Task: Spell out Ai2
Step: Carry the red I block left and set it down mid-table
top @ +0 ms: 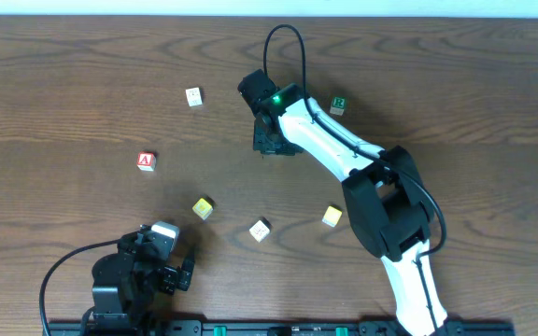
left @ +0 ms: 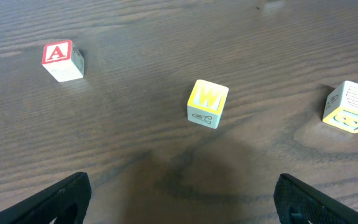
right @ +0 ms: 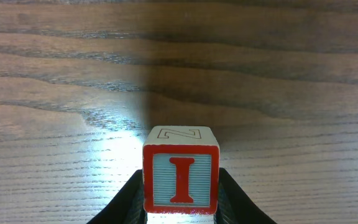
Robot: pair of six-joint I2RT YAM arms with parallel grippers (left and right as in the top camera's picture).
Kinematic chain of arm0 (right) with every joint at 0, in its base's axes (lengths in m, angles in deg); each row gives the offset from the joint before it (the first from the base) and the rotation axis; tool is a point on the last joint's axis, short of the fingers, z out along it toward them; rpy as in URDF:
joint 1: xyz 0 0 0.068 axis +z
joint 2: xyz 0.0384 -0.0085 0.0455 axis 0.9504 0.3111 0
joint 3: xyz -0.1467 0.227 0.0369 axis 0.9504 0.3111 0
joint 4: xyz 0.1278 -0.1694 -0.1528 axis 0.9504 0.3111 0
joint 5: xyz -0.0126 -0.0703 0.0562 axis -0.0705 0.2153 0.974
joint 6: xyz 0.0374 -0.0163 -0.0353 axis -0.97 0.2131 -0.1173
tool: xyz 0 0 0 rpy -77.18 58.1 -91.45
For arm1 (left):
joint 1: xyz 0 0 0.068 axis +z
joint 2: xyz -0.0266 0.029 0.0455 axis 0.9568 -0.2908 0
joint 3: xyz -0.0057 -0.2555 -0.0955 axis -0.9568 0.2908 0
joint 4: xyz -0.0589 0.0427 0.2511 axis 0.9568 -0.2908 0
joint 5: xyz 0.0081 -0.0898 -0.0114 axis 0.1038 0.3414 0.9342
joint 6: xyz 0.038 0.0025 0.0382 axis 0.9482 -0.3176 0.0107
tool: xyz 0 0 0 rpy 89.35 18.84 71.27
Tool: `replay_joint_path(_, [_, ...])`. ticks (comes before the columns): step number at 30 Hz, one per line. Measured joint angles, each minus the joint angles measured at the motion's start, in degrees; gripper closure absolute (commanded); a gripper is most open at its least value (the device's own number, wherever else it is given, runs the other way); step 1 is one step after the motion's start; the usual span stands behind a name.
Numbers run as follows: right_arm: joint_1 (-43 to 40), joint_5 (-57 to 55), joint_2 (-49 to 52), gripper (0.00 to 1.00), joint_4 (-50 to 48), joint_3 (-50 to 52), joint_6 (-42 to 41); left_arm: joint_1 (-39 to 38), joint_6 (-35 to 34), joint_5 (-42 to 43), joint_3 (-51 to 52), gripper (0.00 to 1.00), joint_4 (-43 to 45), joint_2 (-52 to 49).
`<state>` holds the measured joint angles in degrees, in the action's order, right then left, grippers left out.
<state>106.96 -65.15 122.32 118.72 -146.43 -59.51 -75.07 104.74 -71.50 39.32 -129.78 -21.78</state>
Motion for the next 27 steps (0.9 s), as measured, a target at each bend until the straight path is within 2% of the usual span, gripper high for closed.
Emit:
replay_joint_path(2, [0.00,0.02,0.00,0.96,0.26,0.00,-0.11,0.00,0.00,0.00,0.00,0.05,0.00,0.00])
replay_joint_path(4, [0.00,0.00,0.00,0.80,0.44,0.00,-0.22,0.00,0.02,0.00,0.00,0.05,0.00,0.00])
replay_joint_path(7, [0.00,0.02,0.00,0.67,0.46,0.00,-0.26,0.00,0.00,0.00,0.00,0.05,0.00,0.00])
replay_joint_path(16, [0.02,0.31,0.48,0.60,0.87,0.00,-0.63,0.00,0.00,0.00,0.00,0.05,0.00,0.00])
replay_joint_path(21, [0.02,0.37,0.50,0.45,0.87,0.00,-0.90,0.00,0.00,0.00,0.00,0.05,0.00,0.00])
replay_joint_path(27, [0.02,0.48,0.50,0.41,0.61,0.00,-0.28,0.00,0.00,0.00,0.00,0.05,0.00,0.00])
